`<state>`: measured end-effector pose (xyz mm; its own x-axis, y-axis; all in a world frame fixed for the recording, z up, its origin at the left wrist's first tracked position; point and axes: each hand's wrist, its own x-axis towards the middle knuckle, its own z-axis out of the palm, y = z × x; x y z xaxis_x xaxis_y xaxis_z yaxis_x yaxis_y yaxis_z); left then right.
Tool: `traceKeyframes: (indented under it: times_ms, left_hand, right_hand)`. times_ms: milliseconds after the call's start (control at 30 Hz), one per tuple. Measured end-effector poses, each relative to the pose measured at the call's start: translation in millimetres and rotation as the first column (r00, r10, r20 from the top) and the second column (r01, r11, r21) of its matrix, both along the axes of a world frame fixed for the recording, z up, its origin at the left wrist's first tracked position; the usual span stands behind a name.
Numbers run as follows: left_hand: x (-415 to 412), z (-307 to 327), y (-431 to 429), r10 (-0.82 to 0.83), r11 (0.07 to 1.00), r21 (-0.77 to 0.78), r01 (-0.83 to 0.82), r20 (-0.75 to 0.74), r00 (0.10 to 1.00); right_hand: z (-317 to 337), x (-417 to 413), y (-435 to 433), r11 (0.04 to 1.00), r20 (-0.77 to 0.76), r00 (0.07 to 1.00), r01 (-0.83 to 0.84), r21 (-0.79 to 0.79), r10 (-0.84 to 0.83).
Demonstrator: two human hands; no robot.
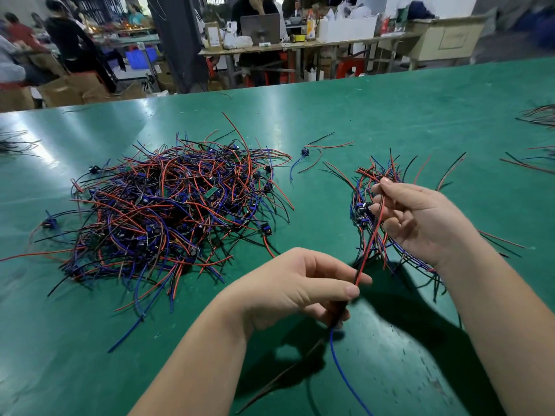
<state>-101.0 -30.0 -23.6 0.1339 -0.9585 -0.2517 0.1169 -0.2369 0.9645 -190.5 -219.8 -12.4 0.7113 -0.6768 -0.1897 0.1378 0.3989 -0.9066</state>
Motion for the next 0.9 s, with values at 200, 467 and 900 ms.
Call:
traceKeyframes:
  times_ms: [200,467,900]
  left_hand:
    - [-1.1,2.2,-2.3,0.038,0.988,-0.143,-0.051,-0.091,0.995]
    - [11.1,-1.7,-13.0,0.418,0.696,-0.352,-0.626,-0.511,0.751]
    - [-1.0,-14.7,-20.3,0.492,0.784,-0.454,-0.424,0.038,0.87]
  right_hand:
    - [-6.0,3.7,2.3,1.0,0.004,1.0,0.003,0.013,-0.003]
    - [-13.1,1.9,21.7,0.867,-0.129,0.868,-0.492,-0.082,0.48]
    - [-9.6,8.4,26.0,0.96,0.074,0.957,-0.28,-0.027,0.282]
